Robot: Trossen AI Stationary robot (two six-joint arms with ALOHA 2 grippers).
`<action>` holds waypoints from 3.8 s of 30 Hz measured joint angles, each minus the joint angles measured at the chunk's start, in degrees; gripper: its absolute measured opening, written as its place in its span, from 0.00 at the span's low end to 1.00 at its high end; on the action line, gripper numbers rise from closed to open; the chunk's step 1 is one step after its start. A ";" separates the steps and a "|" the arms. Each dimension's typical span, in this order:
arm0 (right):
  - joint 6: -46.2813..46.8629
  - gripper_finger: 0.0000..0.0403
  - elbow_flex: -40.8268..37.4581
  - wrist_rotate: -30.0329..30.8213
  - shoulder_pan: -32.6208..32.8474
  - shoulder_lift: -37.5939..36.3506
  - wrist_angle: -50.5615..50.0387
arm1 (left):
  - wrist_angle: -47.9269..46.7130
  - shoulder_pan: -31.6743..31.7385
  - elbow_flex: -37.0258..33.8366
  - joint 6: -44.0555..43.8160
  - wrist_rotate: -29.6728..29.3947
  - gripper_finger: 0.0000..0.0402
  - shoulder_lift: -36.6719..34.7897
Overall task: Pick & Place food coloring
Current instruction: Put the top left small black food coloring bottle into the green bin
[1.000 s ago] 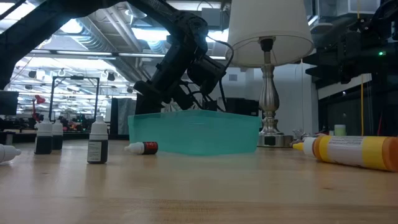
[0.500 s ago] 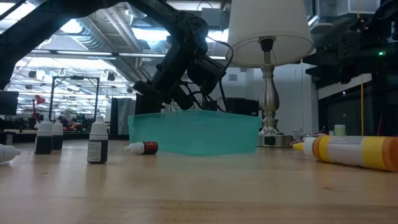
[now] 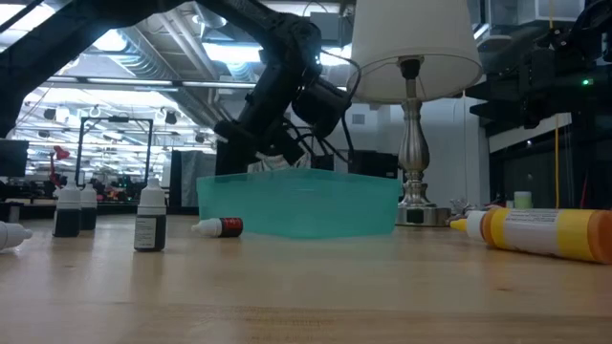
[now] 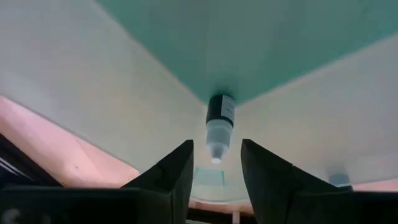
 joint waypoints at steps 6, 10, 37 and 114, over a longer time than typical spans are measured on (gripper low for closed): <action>0.00 0.98 0.00 0.01 -0.01 0.00 -0.01 | -0.12 0.00 2.05 -2.25 0.00 0.45 -1.24; 0.00 0.98 0.00 0.00 0.00 0.00 0.00 | 0.95 -0.02 2.17 -5.04 -0.53 0.55 -4.34; 0.00 0.98 0.00 0.01 0.00 0.00 0.00 | -0.29 -10.09 2.17 -56.43 1.73 0.68 -25.46; 0.00 0.98 0.00 0.02 0.00 -0.02 -0.02 | 40.54 -31.45 -62.05 -64.50 -1.24 0.68 -47.06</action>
